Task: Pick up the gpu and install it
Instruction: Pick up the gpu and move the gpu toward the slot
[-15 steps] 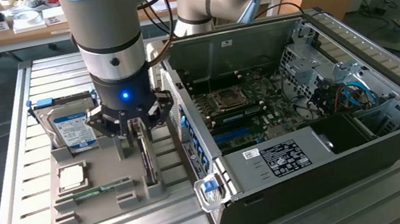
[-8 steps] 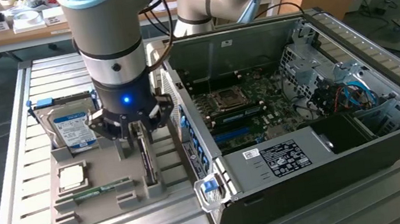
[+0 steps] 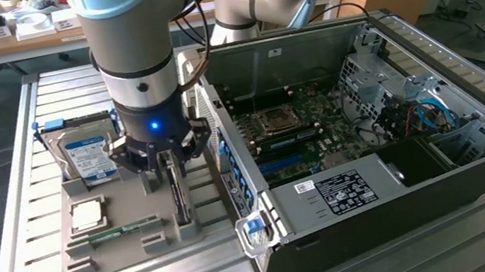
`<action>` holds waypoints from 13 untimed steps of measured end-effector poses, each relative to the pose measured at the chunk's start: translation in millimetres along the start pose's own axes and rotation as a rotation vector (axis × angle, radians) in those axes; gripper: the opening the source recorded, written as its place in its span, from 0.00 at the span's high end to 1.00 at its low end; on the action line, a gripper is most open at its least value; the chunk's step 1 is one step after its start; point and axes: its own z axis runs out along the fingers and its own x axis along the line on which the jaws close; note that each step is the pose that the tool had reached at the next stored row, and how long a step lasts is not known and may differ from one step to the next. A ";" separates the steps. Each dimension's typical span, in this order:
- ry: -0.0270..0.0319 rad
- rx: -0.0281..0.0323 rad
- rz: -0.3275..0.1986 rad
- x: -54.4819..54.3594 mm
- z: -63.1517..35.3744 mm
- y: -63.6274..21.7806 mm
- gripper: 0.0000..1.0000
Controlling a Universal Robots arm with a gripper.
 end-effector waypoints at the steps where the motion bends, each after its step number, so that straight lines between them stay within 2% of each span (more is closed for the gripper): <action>1: 0.0000 0.0000 0.000 0.0 0.9 -0.1 0.58; 13: 0.0000 0.0000 0.000 0.2 9.1 -0.6 0.58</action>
